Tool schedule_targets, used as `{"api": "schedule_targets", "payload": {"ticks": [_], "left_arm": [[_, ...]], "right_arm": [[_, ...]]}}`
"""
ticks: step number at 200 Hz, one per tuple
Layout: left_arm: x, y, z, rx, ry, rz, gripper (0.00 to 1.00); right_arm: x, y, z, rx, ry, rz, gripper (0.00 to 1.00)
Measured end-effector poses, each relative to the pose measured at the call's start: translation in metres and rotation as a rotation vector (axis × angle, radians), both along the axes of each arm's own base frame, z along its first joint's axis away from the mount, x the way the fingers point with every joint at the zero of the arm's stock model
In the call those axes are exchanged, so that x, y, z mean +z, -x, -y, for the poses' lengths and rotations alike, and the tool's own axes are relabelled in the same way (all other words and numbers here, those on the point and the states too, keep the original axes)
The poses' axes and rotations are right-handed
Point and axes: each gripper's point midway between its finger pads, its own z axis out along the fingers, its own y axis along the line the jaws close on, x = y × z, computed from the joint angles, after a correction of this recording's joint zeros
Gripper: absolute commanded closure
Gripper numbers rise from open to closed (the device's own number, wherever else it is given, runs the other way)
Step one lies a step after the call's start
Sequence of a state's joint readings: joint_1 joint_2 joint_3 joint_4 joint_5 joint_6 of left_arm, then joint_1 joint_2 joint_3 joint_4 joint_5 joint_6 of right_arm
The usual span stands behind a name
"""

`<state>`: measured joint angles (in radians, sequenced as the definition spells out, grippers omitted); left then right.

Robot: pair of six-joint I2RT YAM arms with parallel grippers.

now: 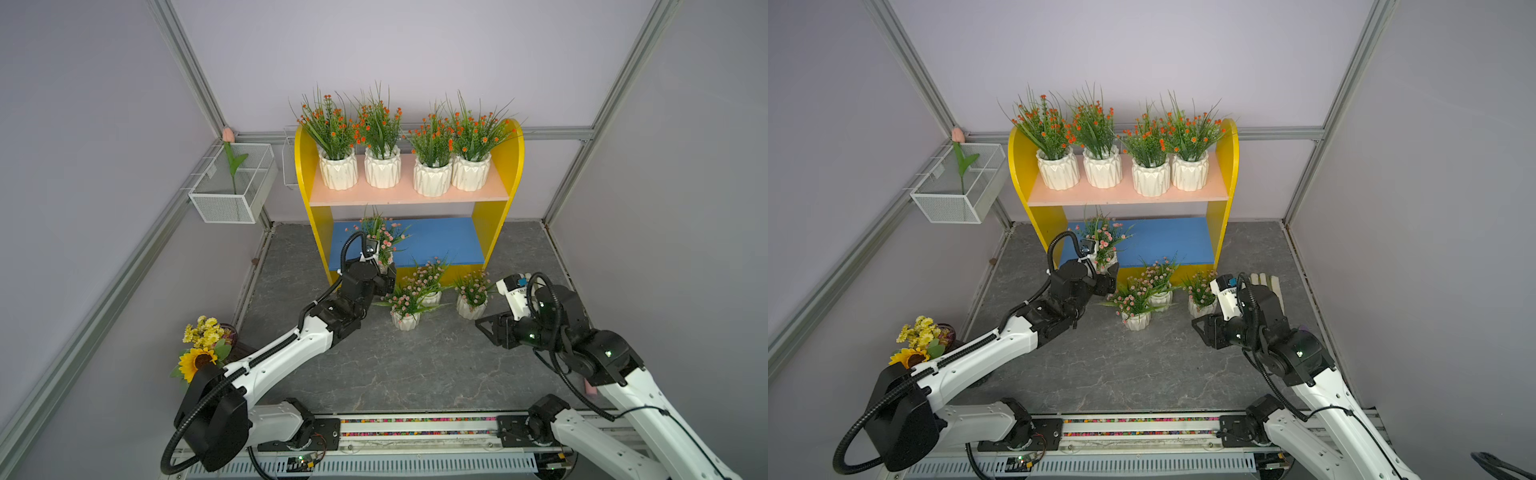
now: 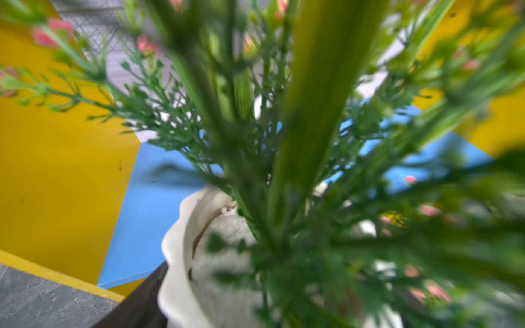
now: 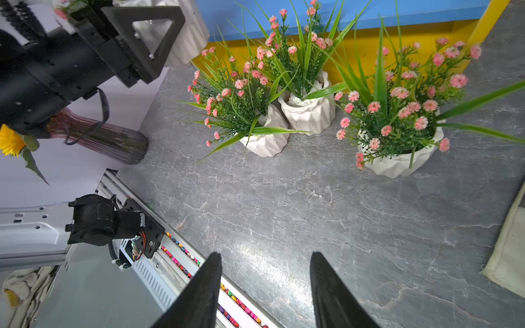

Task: Place the baby's breath potted plants on the rack by color
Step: Place the baby's breath potted plant on the rack.

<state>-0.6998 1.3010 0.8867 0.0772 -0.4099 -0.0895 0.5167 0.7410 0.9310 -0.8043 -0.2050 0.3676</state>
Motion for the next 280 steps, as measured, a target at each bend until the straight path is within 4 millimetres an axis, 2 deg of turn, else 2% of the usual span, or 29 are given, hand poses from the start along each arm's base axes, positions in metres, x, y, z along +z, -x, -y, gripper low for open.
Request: {"api": "schedule_targets", "payload": {"ticks": [50, 76, 120, 154, 191, 226, 280], "left_arm": [[0.004, -0.039, -0.019, 0.085, 0.047, 0.039, 1.00], [0.004, -0.060, -0.022, 0.117, 0.055, 0.052, 1.00], [-0.015, -0.086, -0.024, 0.184, 0.028, 0.058, 1.00], [-0.027, -0.099, -0.033, 0.254, 0.003, 0.056, 1.00], [-0.025, -0.110, -0.047, 0.345, -0.006, 0.080, 1.00], [-0.031, -0.117, -0.060, 0.405, 0.003, 0.077, 1.00], [-0.035, -0.131, -0.071, 0.477, 0.042, 0.098, 1.00]], "right_arm": [[-0.005, 0.004, 0.003, -0.005, -0.010, 0.006, 0.47], [-0.016, 0.008, 0.004, -0.010, -0.008, -0.012, 0.47], [-0.014, 0.010, 0.006, -0.018, -0.020, -0.001, 0.47], [-0.011, 0.012, 0.007, -0.019, -0.027, 0.011, 0.47], [-0.012, 0.012, 0.008, -0.019, -0.026, 0.009, 0.47], [-0.011, 0.014, 0.009, -0.021, -0.027, 0.013, 0.47], [-0.011, 0.015, 0.009, -0.021, -0.029, 0.015, 0.46]]}}
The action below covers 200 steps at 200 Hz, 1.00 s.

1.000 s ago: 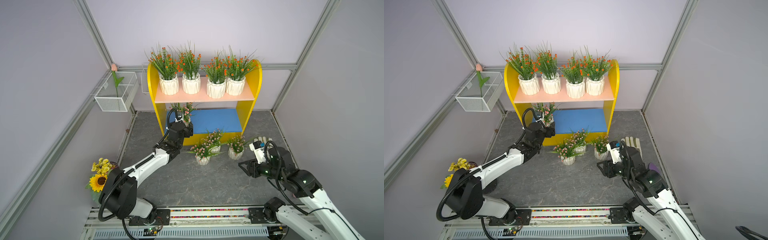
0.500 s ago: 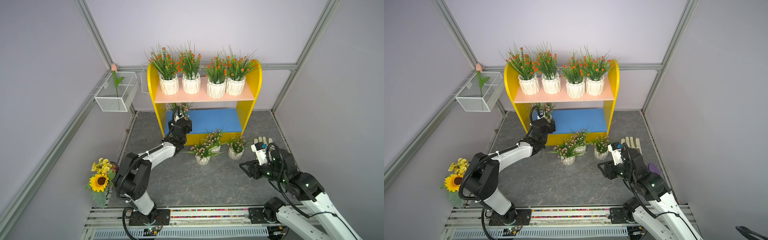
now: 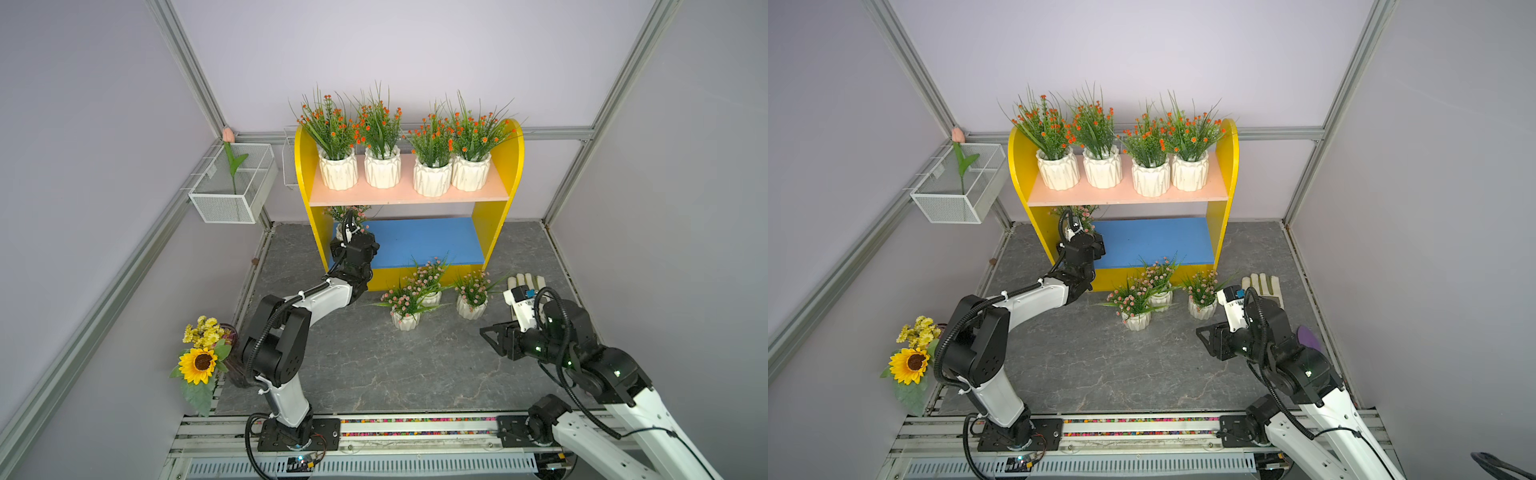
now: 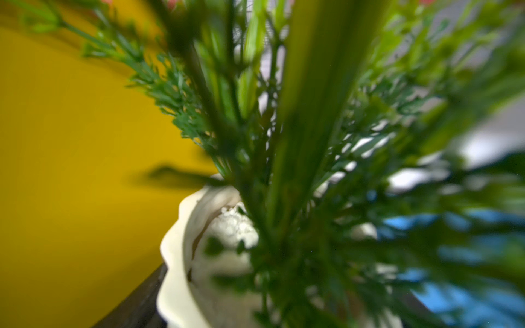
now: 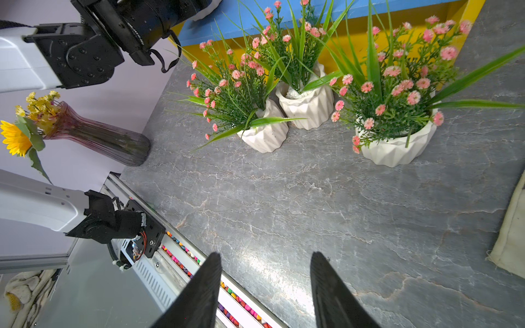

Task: Place the baby's breath potted plants on the rack by color
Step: Place the baby's breath potted plant on the rack.

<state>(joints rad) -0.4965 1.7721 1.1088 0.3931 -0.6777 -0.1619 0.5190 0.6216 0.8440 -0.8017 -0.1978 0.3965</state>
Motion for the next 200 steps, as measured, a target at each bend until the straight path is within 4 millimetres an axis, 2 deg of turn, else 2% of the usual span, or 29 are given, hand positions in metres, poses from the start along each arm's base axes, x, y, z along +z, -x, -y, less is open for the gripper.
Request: {"api": "schedule_targets", "payload": {"ticks": [20, 76, 87, 105, 146, 148, 151, 153, 200], "left_arm": [[-0.0011, -0.0022, -0.0016, 0.015, 0.014, 0.006, 1.00], [-0.0030, -0.0026, -0.0052, 0.038, 0.043, 0.008, 0.46], [-0.0032, -0.0025, -0.0056, 0.042, 0.049, 0.007, 0.38], [-0.0035, -0.0025, -0.0058, 0.045, 0.054, 0.005, 0.31], [-0.0033, -0.0029, -0.0060, 0.049, 0.060, -0.001, 0.22], [-0.0034, -0.0029, -0.0060, 0.049, 0.060, -0.002, 0.18], [-0.0032, -0.0030, -0.0060, 0.049, 0.061, -0.001, 0.02], [-0.0033, -0.0029, -0.0060, 0.049, 0.060, -0.002, 0.00], [0.0004, -0.0042, -0.0063, 0.054, 0.073, 0.007, 0.01]], "right_arm": [[-0.0009, 0.0009, 0.0011, -0.002, 0.004, -0.003, 0.45], [-0.0022, 0.0014, 0.0011, -0.001, 0.008, -0.008, 0.38], [-0.0023, 0.0016, 0.0010, 0.000, 0.008, -0.009, 0.36], [-0.0025, 0.0012, 0.0015, -0.003, 0.012, -0.007, 0.34], [-0.0040, -0.0002, 0.0019, -0.008, 0.020, -0.010, 0.29], [-0.0041, -0.0003, 0.0018, -0.009, 0.020, -0.010, 0.29], [-0.0045, -0.0005, 0.0019, -0.009, 0.021, -0.011, 0.28], [-0.0046, -0.0006, 0.0019, -0.009, 0.022, -0.011, 0.28], [-0.0096, -0.0031, 0.0014, -0.013, 0.032, -0.022, 0.25]]}}
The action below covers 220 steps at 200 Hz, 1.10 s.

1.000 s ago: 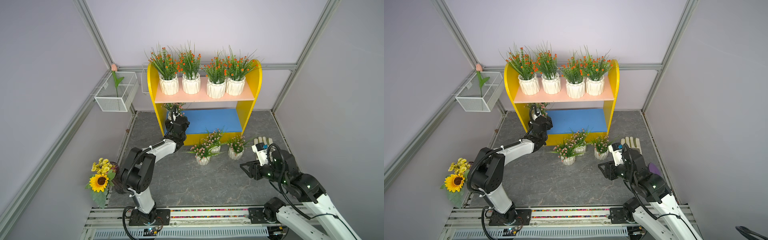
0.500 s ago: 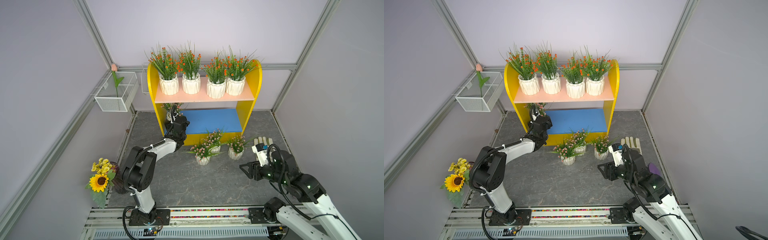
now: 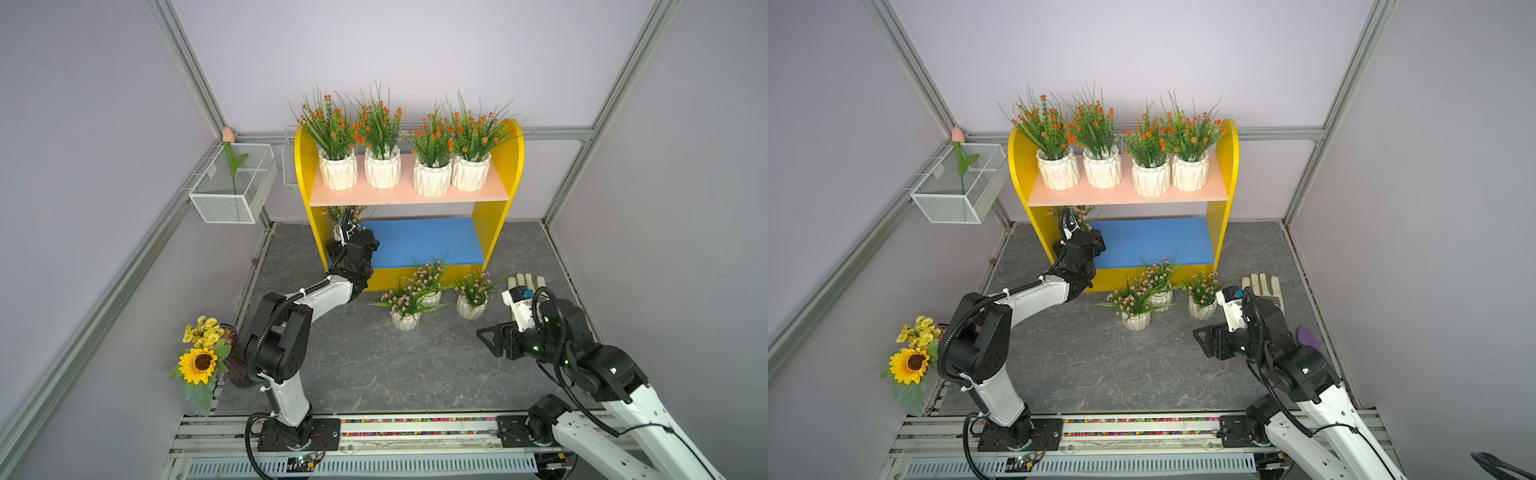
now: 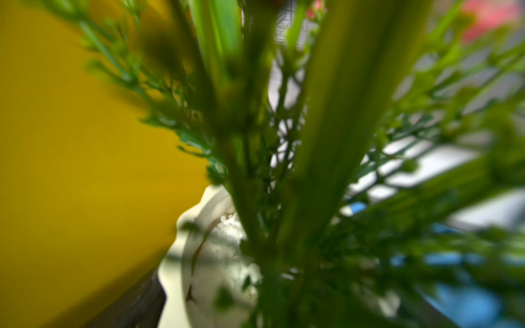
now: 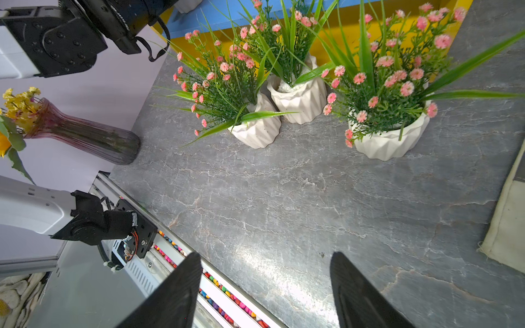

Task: Place the baby's breath potted plants on the rack by color
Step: Place the baby's breath potted plant on the rack.

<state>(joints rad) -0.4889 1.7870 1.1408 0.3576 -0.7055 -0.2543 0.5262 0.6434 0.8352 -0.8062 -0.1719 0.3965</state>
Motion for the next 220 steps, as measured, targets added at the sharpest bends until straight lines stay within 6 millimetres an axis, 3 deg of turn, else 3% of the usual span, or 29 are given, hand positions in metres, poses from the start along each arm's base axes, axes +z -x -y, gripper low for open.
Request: {"api": "schedule_targets", "payload": {"ticks": [46, 86, 143, 187, 220], "left_arm": [[0.004, 0.003, 0.000, 0.000, 0.017, 0.006, 0.01], [0.015, 0.019, 0.009, -0.027, 0.025, 0.013, 0.01], [0.029, 0.054, 0.025, -0.092, 0.032, 0.002, 0.00], [0.036, 0.086, 0.013, -0.133, 0.048, -0.017, 0.00], [0.033, 0.114, 0.008, -0.209, 0.076, -0.032, 0.00]], "right_arm": [[-0.001, -0.004, 0.000, -0.010, 0.005, 0.009, 0.23], [-0.009, -0.010, 0.000, -0.024, 0.019, 0.006, 0.22], [-0.024, -0.020, -0.004, -0.031, 0.044, -0.023, 0.26], [-0.036, -0.028, -0.010, -0.030, 0.051, -0.042, 0.31], [-0.056, -0.034, -0.029, 0.005, 0.084, -0.080, 0.36]]}}
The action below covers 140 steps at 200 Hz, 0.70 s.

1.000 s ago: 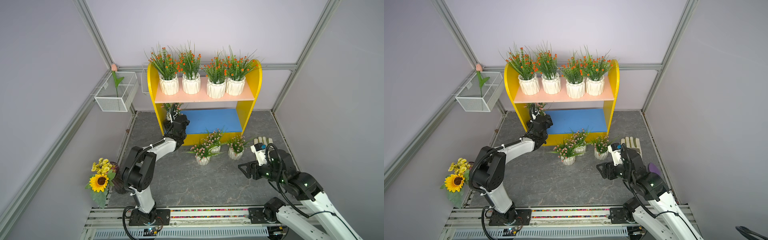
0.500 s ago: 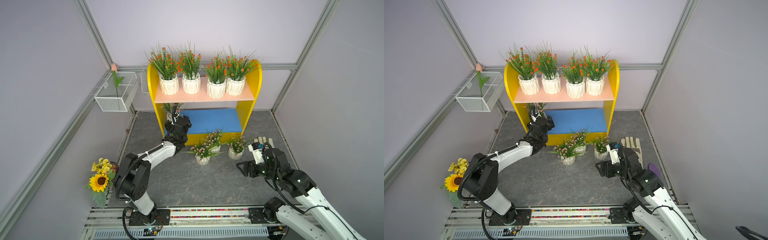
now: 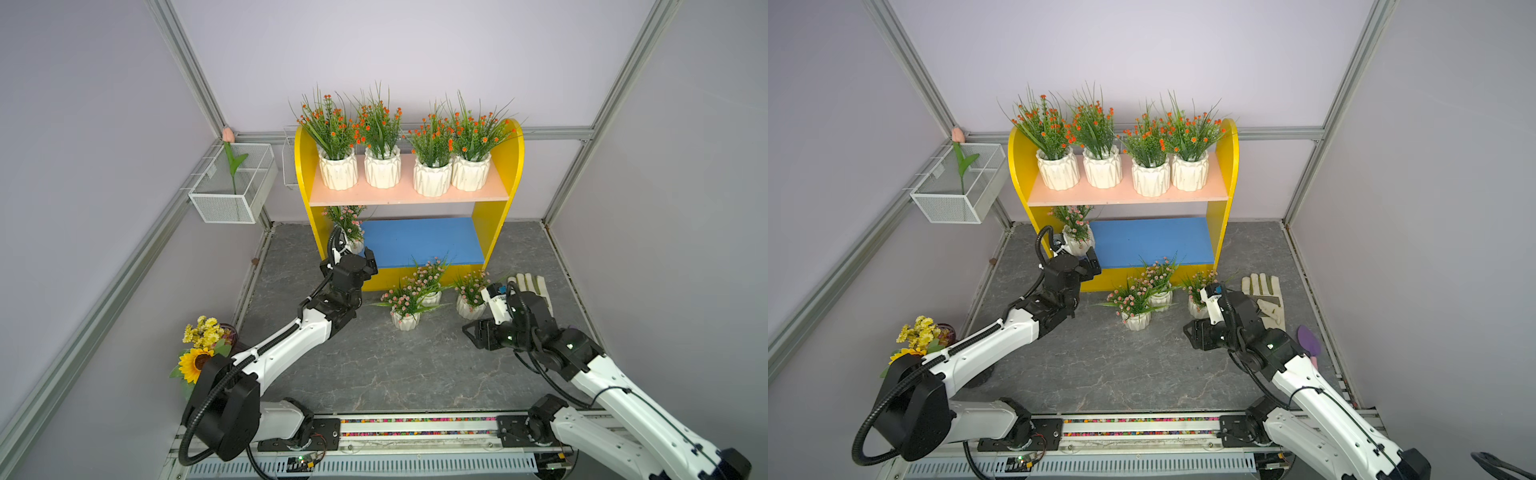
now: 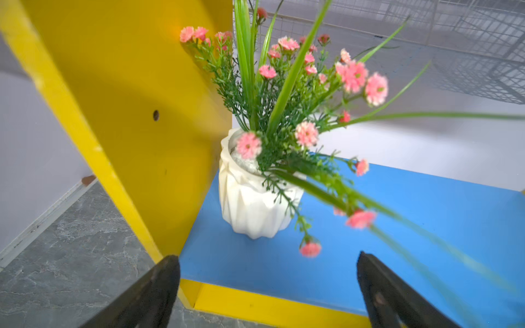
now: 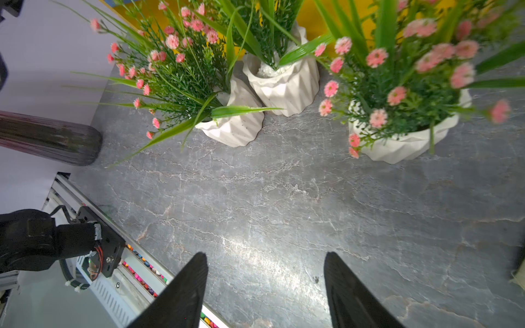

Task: Place the baby's breath potted plants on the rack by color
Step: Place the baby's breath potted plant on the rack, then pick up the baby's breath potted plant from the center of the board.

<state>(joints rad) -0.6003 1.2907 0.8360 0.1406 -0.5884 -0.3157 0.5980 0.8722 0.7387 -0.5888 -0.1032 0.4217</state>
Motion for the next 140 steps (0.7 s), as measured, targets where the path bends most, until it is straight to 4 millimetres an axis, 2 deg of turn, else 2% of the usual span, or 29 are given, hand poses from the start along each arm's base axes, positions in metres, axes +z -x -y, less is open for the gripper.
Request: {"api": "schedule_targets", "payload": {"ticks": [57, 107, 140], "left_arm": [[-0.013, 0.038, -0.002, -0.105, 0.077, -0.034, 0.00], [-0.034, 0.052, 0.000, -0.146, 0.107, -0.095, 0.00], [-0.029, 0.058, -0.001, -0.157, 0.116, -0.094, 0.00]], "right_arm": [[-0.042, -0.024, -0.039, 0.031, 0.060, -0.051, 0.48], [-0.070, -0.043, -0.069, 0.046, 0.097, -0.059, 0.57], [-0.078, -0.058, -0.078, 0.032, 0.103, -0.043, 0.61]]}}
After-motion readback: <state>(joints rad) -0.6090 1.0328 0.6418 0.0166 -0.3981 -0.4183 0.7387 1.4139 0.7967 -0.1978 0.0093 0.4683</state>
